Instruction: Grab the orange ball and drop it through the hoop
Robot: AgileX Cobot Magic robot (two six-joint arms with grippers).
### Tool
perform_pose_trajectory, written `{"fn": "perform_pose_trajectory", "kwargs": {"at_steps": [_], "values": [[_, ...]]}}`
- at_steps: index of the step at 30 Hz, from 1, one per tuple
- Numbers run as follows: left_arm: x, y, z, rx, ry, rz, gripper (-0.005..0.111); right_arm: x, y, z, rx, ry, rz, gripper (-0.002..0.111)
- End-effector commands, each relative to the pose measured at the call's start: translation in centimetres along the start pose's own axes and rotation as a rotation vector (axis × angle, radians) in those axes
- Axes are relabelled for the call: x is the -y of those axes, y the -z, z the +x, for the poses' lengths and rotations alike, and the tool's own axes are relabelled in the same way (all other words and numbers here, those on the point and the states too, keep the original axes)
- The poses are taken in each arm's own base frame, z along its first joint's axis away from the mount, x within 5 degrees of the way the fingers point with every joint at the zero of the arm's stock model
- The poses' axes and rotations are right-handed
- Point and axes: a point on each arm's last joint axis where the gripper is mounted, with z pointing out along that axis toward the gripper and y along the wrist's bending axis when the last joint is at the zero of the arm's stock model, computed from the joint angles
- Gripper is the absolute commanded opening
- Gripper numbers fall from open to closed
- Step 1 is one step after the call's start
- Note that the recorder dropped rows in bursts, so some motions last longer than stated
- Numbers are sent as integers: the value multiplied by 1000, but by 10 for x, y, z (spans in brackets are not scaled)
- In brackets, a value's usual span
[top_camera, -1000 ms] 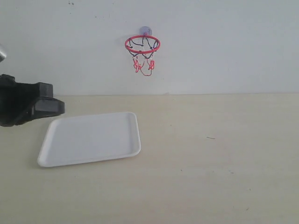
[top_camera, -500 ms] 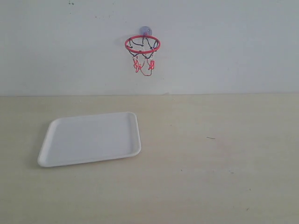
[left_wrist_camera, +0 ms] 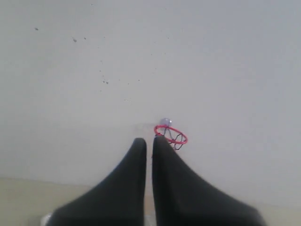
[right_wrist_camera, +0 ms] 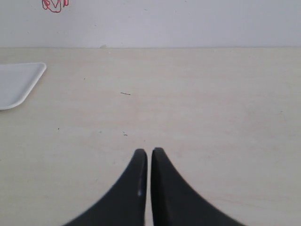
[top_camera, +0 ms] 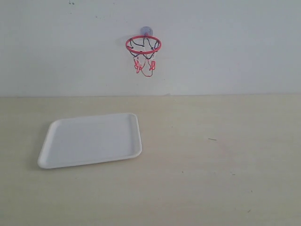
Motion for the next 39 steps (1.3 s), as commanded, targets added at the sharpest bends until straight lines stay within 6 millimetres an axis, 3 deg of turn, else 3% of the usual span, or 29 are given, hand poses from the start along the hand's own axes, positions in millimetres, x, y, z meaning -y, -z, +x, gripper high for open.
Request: {"fn": "perform_pose_trajectory", "kwargs": {"at_steps": [1, 7, 12, 16, 19, 39], "values": [[-1, 2, 0, 8, 97, -18, 4, 0, 0, -1, 16, 1, 3, 3], [-12, 3, 27, -160, -222, -64, 4, 0, 0, -1, 16, 1, 3, 3], [-32, 7, 61, -280, -196, -190, 4, 0, 0, -1, 16, 1, 3, 3], [-36, 11, 71, -391, -271, -211, 4, 0, 0, -1, 16, 1, 3, 3], [-39, 13, 73, -436, -315, -232, 4, 0, 0, -1, 16, 1, 3, 3], [-40, 13, 73, -412, -161, -276, 4, 0, 0, -1, 16, 1, 3, 3]]}}
